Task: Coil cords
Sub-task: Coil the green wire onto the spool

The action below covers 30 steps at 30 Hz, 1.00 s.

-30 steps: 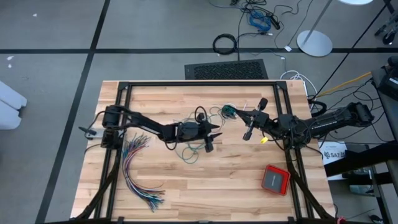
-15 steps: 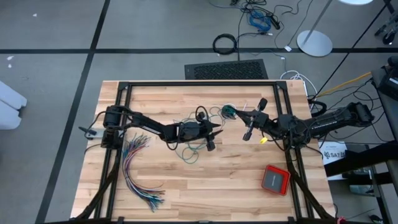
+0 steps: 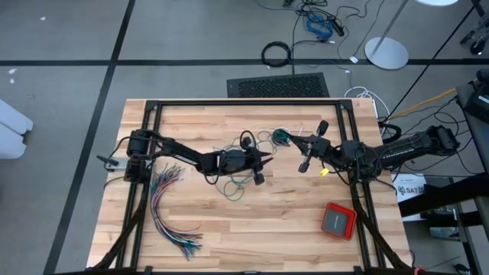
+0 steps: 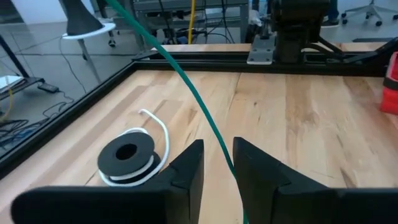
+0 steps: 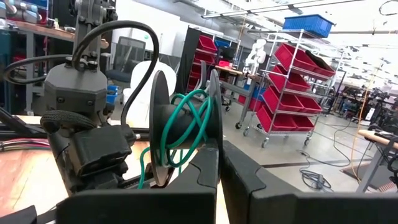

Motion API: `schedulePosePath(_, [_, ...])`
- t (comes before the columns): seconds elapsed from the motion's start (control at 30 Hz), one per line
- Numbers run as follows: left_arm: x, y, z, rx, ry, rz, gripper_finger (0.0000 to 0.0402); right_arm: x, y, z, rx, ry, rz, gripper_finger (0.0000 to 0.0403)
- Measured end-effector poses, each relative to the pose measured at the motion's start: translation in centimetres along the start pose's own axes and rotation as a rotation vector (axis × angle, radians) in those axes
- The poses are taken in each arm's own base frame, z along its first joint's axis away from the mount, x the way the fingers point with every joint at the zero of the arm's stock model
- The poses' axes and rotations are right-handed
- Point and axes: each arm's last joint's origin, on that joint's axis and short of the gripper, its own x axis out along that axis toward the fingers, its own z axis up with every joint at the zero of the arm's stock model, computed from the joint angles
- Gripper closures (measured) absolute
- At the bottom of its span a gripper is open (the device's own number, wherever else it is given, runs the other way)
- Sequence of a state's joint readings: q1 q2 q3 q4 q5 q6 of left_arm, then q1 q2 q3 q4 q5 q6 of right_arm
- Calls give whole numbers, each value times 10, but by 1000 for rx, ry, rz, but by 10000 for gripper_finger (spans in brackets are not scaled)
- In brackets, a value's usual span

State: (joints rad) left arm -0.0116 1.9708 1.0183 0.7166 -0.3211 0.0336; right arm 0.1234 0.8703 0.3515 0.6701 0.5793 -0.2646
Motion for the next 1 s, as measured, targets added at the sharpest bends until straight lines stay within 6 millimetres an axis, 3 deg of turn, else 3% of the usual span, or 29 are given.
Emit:
schedulePosePath(0.5, [6, 2, 8, 33, 9, 44, 308, 0, 0, 0, 15, 0, 2, 403])
schedulePosePath(0.63, [7, 4, 7, 37, 16, 56, 333, 0, 0, 0, 17, 0, 3, 403])
schedulePosePath(0.77, [7, 5, 4, 74, 41, 57, 387, 0, 0, 0, 17, -1, 3, 403])
schedulePosePath(1.0, [7, 4, 5, 87, 36, 52, 398, 1, 1, -1, 15, 2, 4, 403])
